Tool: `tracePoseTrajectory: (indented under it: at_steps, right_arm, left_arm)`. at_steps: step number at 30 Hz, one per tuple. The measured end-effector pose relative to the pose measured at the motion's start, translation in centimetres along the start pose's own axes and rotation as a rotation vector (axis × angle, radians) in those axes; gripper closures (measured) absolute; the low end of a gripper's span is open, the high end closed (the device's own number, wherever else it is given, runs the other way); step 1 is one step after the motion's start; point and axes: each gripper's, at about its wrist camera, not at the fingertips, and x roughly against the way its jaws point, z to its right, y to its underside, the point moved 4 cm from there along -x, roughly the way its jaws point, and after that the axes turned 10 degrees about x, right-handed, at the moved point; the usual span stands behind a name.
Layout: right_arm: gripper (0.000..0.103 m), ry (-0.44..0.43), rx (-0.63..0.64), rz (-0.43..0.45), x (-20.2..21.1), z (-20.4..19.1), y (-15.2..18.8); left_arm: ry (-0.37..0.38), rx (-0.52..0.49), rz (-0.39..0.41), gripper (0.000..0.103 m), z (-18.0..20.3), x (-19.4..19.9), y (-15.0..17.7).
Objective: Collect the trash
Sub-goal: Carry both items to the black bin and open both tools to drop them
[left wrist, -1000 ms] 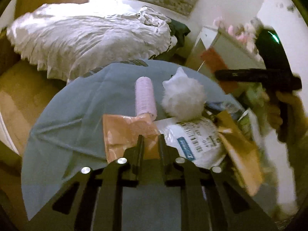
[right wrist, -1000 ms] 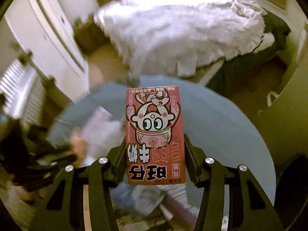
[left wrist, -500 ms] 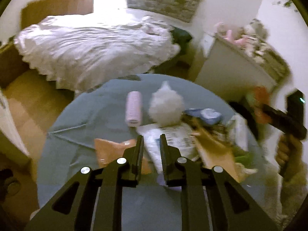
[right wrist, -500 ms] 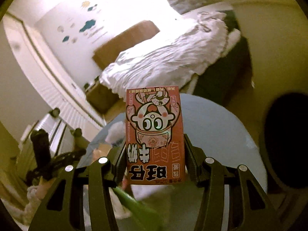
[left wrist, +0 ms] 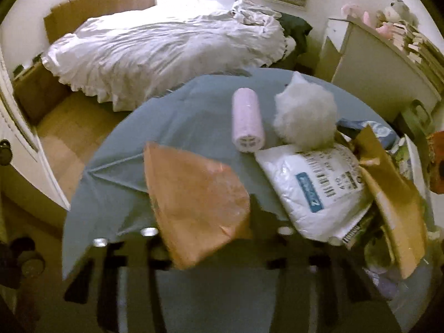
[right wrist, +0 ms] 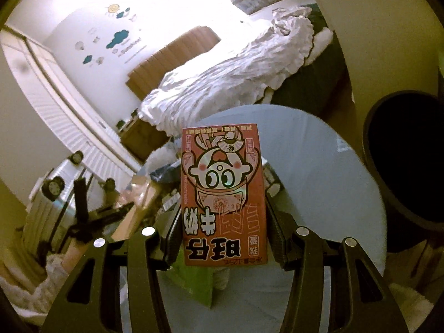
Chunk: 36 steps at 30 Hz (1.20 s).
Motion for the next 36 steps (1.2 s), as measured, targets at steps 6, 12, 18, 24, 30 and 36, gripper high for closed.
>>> tracePoseTrajectory:
  at_steps: [6, 12, 18, 24, 30, 36]
  right_arm:
    - [0.051, -0.006, -0.037, 0.057, 0.8, 1.1, -0.3]
    - [0.051, 0.099, -0.168, 0.268, 5.5, 7.4, -3.3]
    - [0.051, 0.278, -0.318, 0.373, 9.3, 15.9, -2.9]
    - [0.051, 0.387, -0.422, 0.284, 8.4, 22.9, 1.3]
    - [0.051, 0.390, -0.487, 0.130, 5.8, 26.9, 3.5]
    - [0.051, 0.350, -0.528, 0.067, 4.0, 27.4, 4.2]
  left_arm:
    - [0.137, 0.089, 0.053, 0.070, 0.0, 3.6, -0.9]
    - [0.324, -0.063, 0.140, 0.069, 10.1, 9.3, -4.5]
    - [0.568, -0.262, 0.088, 0.069, 25.6, 9.3, -5.4]
    - [0.688, -0.408, -0.100, 0.069, 39.4, 3.2, -3.0]
    - [0.601, -0.474, -0.314, 0.069, 47.3, -5.3, -0.8]
    - [0.521, -0.548, -0.410, 0.069, 50.2, -9.4, 0.9]
